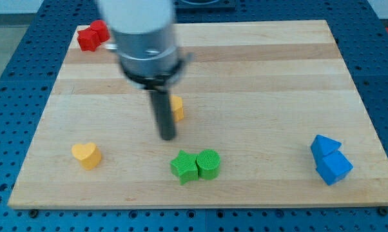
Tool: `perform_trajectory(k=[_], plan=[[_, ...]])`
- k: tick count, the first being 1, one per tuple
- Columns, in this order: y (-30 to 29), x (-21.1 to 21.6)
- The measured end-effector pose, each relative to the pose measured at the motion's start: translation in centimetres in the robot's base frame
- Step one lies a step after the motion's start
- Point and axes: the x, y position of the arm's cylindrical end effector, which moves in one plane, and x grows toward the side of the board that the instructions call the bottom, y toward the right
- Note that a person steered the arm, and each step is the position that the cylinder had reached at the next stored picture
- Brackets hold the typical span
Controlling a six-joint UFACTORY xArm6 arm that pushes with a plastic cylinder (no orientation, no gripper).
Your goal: Move your arm to the bottom of the green circle
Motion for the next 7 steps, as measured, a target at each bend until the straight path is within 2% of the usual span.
perform_trajectory(k=[1, 3, 5, 6, 7], plan=[[5.2, -2.3], [-1.2, -3.8], [-4.4, -8.4], [-7.4, -8.2], [-7.4, -5.5]])
